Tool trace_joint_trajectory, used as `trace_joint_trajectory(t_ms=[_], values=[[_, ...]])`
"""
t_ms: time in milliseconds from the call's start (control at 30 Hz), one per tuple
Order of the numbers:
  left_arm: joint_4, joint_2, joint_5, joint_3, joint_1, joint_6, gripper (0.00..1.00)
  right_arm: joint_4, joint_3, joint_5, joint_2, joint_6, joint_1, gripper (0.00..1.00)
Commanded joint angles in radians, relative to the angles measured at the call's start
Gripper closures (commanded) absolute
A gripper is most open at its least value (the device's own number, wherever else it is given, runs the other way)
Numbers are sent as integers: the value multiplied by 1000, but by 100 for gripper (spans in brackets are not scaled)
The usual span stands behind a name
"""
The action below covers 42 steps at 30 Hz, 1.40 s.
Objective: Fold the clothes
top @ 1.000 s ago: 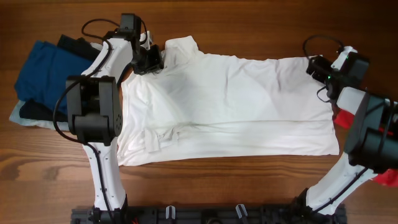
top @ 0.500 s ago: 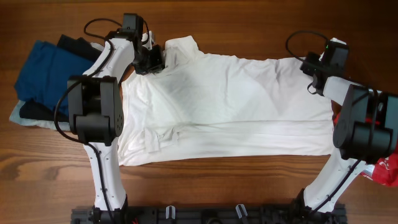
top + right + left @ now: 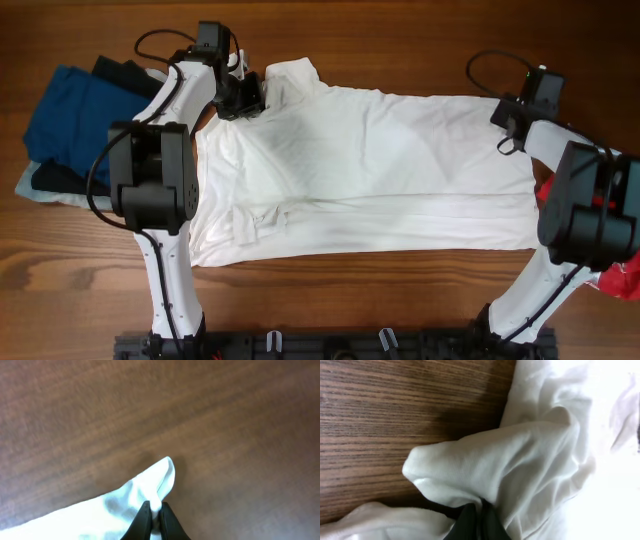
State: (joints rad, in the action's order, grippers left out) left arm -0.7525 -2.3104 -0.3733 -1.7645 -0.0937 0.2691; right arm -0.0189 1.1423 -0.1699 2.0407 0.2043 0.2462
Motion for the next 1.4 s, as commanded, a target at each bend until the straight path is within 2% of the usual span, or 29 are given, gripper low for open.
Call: trace_joint_trajectory(t_ms=[0, 167, 333, 433, 633, 733, 867, 967, 1033, 1367], values=[[3, 123, -23, 11, -5, 8, 96, -67, -45, -32, -103, 34, 17, 96], [-109, 196, -23, 11, -5, 9, 96, -328, -45, -32, -265, 58, 17, 96], [-306, 240, 21, 11, -5, 8, 96, -590, -45, -37, -322, 61, 17, 96], [-400, 255, 27, 11, -4, 4, 96, -670, -45, -40, -324, 62, 17, 96], [-592, 259, 37, 11, 7, -29, 96, -745, -26, -78, -324, 105, 24, 93], [-674, 277, 80, 11, 36, -37, 96, -789, 17, -85, -324, 115, 74, 93], [-690, 321, 128, 11, 95, -3, 96, -809, 36, -84, -324, 144, 146, 95], [-695, 340, 93, 11, 126, 1, 96, -821, 36, -53, -324, 166, 192, 96], [-728, 341, 50, 12, 125, -31, 96, -826, 36, -38, -324, 164, 198, 95], [-819, 341, 56, 151, 86, -82, 96, -858, 35, -4, -324, 161, 197, 96]])
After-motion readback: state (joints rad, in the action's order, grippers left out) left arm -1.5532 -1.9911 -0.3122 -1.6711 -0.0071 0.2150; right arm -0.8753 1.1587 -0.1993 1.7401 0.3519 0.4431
